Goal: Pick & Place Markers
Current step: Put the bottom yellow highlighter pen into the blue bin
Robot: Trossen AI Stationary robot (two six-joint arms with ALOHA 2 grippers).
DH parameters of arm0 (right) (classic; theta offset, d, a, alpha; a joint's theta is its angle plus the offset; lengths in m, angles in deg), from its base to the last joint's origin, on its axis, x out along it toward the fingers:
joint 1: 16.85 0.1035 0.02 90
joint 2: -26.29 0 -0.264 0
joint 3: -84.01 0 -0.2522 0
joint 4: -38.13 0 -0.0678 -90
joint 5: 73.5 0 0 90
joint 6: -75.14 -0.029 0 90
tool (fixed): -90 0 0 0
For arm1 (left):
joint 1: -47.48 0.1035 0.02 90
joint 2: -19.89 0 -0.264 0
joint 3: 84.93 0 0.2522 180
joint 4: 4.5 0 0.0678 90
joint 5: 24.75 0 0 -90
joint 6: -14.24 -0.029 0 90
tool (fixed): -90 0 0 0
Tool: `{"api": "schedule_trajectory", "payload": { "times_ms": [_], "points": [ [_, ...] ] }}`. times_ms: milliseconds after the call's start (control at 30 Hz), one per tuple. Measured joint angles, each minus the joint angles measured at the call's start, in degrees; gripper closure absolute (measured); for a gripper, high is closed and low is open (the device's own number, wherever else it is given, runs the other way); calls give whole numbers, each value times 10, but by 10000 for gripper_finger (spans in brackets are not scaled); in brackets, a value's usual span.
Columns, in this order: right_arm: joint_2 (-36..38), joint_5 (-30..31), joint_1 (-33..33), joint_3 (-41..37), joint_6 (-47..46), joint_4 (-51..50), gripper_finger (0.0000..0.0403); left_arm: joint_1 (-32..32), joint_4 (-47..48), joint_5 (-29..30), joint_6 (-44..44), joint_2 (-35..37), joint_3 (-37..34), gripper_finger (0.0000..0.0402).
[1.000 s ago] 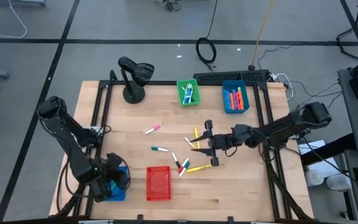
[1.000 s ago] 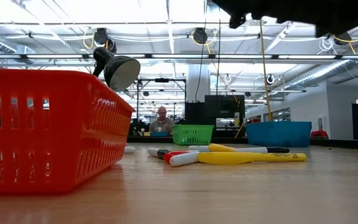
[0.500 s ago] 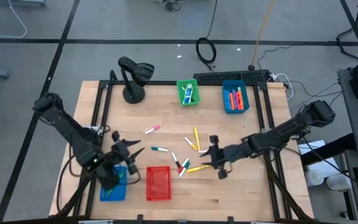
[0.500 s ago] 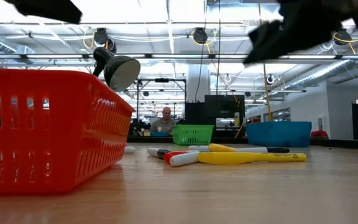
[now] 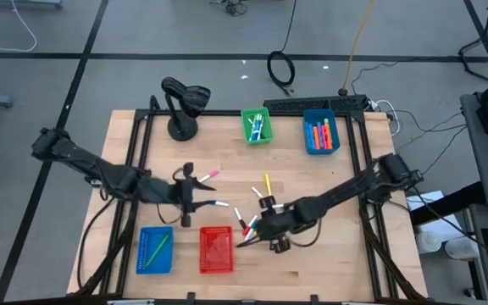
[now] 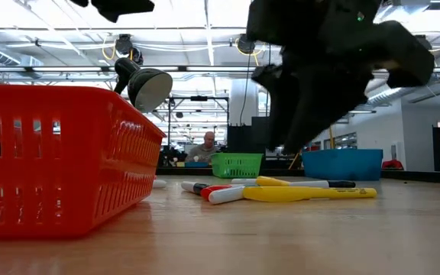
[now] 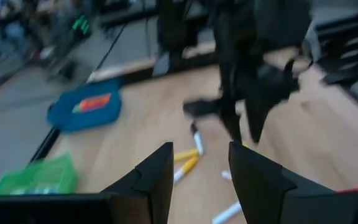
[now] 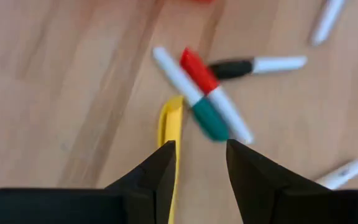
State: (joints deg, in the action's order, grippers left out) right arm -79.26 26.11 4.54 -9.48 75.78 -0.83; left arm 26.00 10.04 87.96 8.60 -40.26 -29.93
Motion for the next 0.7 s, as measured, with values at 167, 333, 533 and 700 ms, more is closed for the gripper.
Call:
{"api": "schedule_trajectory", "payload": {
  "times_ms": [167, 333, 533, 700],
  "points": [
    [-44, -74, -11, 28, -26, -20, 272, 61, -141, -128, -71, 66, -95, 243],
    [-59, -123, -29, 27, -49, -25, 273, 105, -253, -196, -68, 107, -177, 243],
    [-75, -131, -45, 27, -34, -20, 273, 140, -281, -203, -59, 116, -199, 243],
    [-77, -138, -63, 15, -24, -10, 273, 145, -281, -240, -59, 115, -195, 243]
  ]
}}
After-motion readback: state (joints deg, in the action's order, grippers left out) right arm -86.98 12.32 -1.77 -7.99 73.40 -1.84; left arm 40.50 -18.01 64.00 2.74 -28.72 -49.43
